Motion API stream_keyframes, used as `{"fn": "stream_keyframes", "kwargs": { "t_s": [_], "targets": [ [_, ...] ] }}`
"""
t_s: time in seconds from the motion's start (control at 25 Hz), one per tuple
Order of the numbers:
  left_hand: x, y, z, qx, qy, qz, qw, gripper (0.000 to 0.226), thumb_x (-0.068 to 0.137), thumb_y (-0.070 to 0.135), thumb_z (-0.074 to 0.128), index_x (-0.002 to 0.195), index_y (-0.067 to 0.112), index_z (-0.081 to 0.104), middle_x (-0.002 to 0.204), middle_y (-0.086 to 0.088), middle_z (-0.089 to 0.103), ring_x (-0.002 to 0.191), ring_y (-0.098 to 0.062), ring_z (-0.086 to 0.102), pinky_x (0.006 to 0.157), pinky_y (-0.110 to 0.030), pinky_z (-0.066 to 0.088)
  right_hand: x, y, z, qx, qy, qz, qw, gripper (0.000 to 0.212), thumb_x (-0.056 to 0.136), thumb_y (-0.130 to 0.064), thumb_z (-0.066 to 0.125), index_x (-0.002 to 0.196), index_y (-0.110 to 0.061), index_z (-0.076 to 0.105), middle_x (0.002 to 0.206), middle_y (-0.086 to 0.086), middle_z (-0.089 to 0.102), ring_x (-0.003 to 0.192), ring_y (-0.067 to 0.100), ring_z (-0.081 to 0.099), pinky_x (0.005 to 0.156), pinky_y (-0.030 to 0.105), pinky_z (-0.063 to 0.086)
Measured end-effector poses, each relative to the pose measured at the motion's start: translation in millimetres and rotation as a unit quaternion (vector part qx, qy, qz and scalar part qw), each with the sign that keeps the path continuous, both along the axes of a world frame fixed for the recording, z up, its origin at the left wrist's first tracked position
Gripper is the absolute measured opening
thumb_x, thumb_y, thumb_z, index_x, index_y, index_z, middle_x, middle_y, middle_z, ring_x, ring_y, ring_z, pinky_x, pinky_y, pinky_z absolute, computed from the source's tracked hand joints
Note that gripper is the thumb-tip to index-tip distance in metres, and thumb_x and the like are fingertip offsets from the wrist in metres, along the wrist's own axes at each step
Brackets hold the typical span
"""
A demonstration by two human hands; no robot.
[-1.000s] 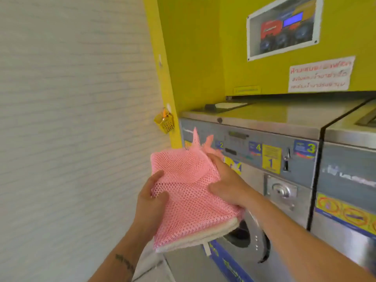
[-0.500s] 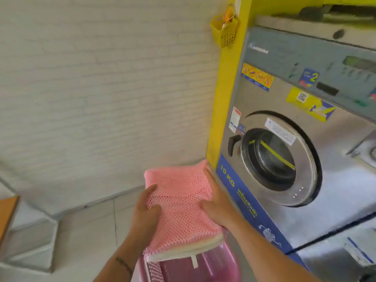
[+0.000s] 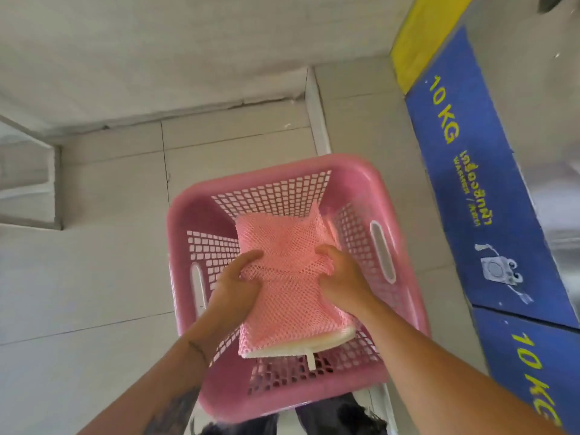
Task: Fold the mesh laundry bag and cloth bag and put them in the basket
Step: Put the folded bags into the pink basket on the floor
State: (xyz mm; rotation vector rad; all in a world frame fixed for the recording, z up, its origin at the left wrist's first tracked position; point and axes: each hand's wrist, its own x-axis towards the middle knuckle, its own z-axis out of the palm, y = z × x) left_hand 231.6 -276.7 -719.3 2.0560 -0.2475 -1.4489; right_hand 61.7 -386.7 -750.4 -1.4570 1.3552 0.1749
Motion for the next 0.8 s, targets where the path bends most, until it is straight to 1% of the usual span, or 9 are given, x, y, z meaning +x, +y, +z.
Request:
{"fn": "stream_keyframes", "kwargs": {
  "t_s": [0.12,0.2,0.28,0.36,0.4,0.48,0.6,0.68,0.8],
  "targets": [
    [-3.8,8.0,-69.2,0.036,-0.011,-0.025,0.999,0.057,0.092,-0.003,0.048,0.133,0.037,0.052,0.136,0.007,0.049,0.084,-0.034,0.064,0.077,-0.053,0.057,5.7,7.9,-71.4,-0.016,0.01,0.028,0.999,0.069,0.087,0.006,0.053,0.142,-0.033,0.041,0.149,0.002,0.037,0.087,0.001,0.055,0.067,0.032,0.062],
    [-5.3,11.0,-98.5,0.029,-0.013,-0.071,0.997,0.057,0.095,0.003,0.047,0.14,0.038,0.044,0.144,0.005,0.046,0.106,-0.035,0.065,0.086,-0.054,0.057,9.1,9.4,-101.5,-0.026,0.017,0.06,0.998,0.07,0.089,0.003,0.054,0.143,-0.039,0.036,0.156,0.002,0.028,0.105,0.01,0.056,0.08,0.035,0.06],
    [-4.2,15.2,-116.2,0.035,-0.045,-0.132,0.99,0.057,0.095,0.01,0.049,0.144,0.038,0.04,0.151,0.001,0.04,0.12,-0.03,0.058,0.093,-0.045,0.056,10.0,9.5,-122.7,-0.013,0.049,0.11,0.993,0.076,0.091,-0.007,0.057,0.148,-0.045,0.024,0.163,0.004,0.011,0.13,0.028,0.047,0.094,0.039,0.053],
    [-2.5,17.3,-119.0,0.06,-0.071,-0.14,0.986,0.053,0.092,0.01,0.052,0.141,0.031,0.046,0.149,-0.003,0.041,0.094,-0.02,0.065,0.066,-0.026,0.059,7.1,6.8,-127.4,-0.001,0.104,0.157,0.982,0.08,0.091,-0.02,0.058,0.152,-0.044,0.013,0.164,0.01,0.004,0.142,0.039,0.032,0.107,0.048,0.043],
    [-3.0,16.6,-114.6,0.073,-0.072,-0.137,0.985,0.049,0.092,0.008,0.052,0.137,0.027,0.051,0.146,-0.002,0.043,0.081,-0.015,0.063,0.052,-0.017,0.053,3.1,5.6,-122.9,0.0,0.112,0.161,0.981,0.079,0.09,-0.023,0.057,0.153,-0.041,0.013,0.163,0.012,0.008,0.143,0.039,0.031,0.11,0.051,0.04],
    [-7.2,15.0,-92.9,0.077,-0.069,-0.133,0.986,0.04,0.093,0.005,0.049,0.128,0.024,0.057,0.136,0.0,0.052,0.075,-0.012,0.062,0.039,-0.01,0.041,-6.4,3.9,-98.3,-0.008,0.088,0.137,0.987,0.074,0.089,-0.023,0.057,0.154,-0.032,0.021,0.159,0.011,0.022,0.141,0.035,0.036,0.11,0.046,0.039],
    [-7.4,11.5,-31.8,0.032,-0.082,-0.142,0.986,0.031,0.095,0.009,0.046,0.115,0.027,0.061,0.115,0.002,0.064,0.058,-0.014,0.061,0.04,-0.017,0.04,-18.6,-2.2,-26.6,-0.04,0.056,0.093,0.993,0.062,0.089,-0.014,0.057,0.147,-0.023,0.038,0.149,0.005,0.038,0.135,0.026,0.045,0.096,0.028,0.043],
    [-4.3,10.5,22.0,-0.002,-0.096,-0.159,0.983,0.027,0.095,0.013,0.048,0.11,0.03,0.062,0.107,0.003,0.067,0.073,-0.027,0.07,0.047,-0.025,0.048,-24.9,-4.2,32.0,-0.066,0.039,0.066,0.995,0.06,0.087,-0.01,0.056,0.144,-0.022,0.042,0.15,0.003,0.04,0.135,0.024,0.046,0.092,0.023,0.039],
    [0.6,11.9,117.7,-0.052,-0.117,-0.198,0.972,0.026,0.093,0.015,0.05,0.109,0.033,0.062,0.105,0.007,0.068,0.088,-0.026,0.072,0.069,-0.039,0.06,-36.2,-0.4,129.9,-0.115,0.027,0.033,0.992,0.057,0.083,-0.014,0.056,0.139,-0.023,0.048,0.148,0.007,0.046,0.127,0.028,0.054,0.091,0.029,0.045]
  ]
}}
